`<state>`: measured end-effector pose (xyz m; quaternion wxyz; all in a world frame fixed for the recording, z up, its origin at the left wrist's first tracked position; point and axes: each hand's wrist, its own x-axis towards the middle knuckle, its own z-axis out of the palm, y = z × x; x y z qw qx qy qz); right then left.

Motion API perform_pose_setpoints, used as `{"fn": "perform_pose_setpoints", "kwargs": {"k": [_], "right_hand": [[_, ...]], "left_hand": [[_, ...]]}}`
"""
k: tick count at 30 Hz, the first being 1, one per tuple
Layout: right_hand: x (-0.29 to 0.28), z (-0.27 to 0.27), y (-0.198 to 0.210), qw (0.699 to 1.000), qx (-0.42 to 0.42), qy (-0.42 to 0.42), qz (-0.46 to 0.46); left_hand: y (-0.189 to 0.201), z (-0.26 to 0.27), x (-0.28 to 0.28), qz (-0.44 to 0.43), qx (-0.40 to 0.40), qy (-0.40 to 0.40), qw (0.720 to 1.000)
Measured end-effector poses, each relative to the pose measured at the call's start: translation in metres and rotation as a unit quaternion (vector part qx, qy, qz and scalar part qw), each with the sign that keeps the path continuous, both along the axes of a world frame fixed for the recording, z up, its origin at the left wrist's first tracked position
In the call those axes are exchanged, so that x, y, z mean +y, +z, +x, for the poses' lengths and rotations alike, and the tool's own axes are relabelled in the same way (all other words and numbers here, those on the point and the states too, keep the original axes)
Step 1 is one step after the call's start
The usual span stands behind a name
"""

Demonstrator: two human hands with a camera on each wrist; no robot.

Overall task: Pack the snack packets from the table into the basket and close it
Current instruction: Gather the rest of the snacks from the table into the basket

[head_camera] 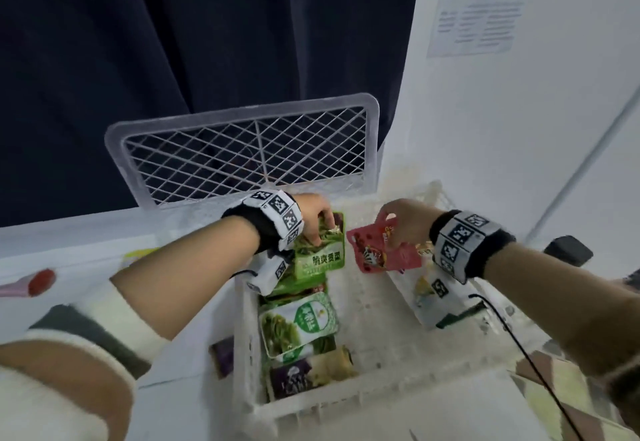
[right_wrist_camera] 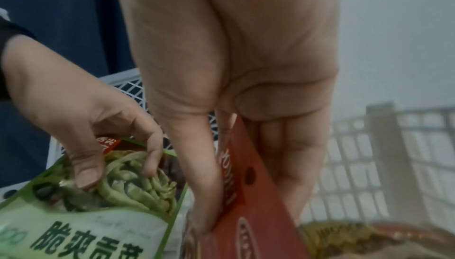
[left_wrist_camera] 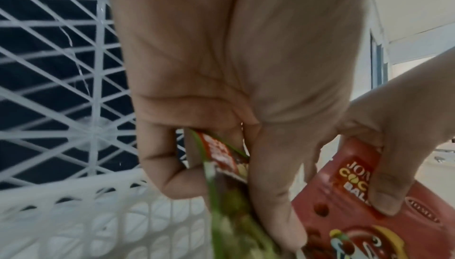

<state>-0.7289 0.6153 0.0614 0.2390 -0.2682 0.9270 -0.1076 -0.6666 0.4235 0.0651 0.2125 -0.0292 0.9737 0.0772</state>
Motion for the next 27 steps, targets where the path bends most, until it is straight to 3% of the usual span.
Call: {"fn": "perform_pose_setpoints", "kwargs": {"k": [7,10,13,16,19,21,22,24,25,27], "right_hand": [[-0.027,-0.035,-0.043,0.996,-0.073,0.045,0.009],[-0.031,-0.033,-0.058,0.995,0.046,0.078,0.043],[-0.032,-0.025,-0.075,0.97,0.2,0.119,0.076],[-0.031,-0.017,-0.082,0.954,0.244,0.165,0.047],[-0.03,-0.011,-0.086,0.955,0.184,0.211,0.1],[-0.031,-0.008,-0.086,0.956,0.133,0.217,0.144],[-0.033,-0.008,-0.087,0.96,0.114,0.212,0.144],[-0.038,-0.009,-0.089,0.964,0.101,0.213,0.126],[-0.041,-0.008,-0.089,0.963,0.1,0.22,0.116],[-0.046,-0.009,-0.088,0.963,0.089,0.232,0.104]], "left_hand": [[-0.042,-0.026,-0.006,-0.11,-0.111,-0.012,0.988],[-0.058,-0.02,-0.012,-0.181,-0.097,0.001,0.979],[-0.058,-0.009,0.005,-0.251,-0.085,-0.064,0.962],[-0.066,-0.009,0.012,-0.273,-0.121,-0.059,0.952],[-0.06,-0.006,0.019,-0.252,-0.123,-0.016,0.96],[-0.074,-0.012,0.014,-0.22,-0.149,-0.061,0.962],[-0.087,-0.018,0.005,-0.208,-0.186,-0.089,0.956],[-0.16,-0.044,-0.034,-0.201,-0.239,-0.106,0.944],[-0.16,-0.049,-0.036,-0.198,-0.255,-0.096,0.942],[-0.123,-0.035,-0.024,-0.198,-0.268,-0.07,0.94]]}}
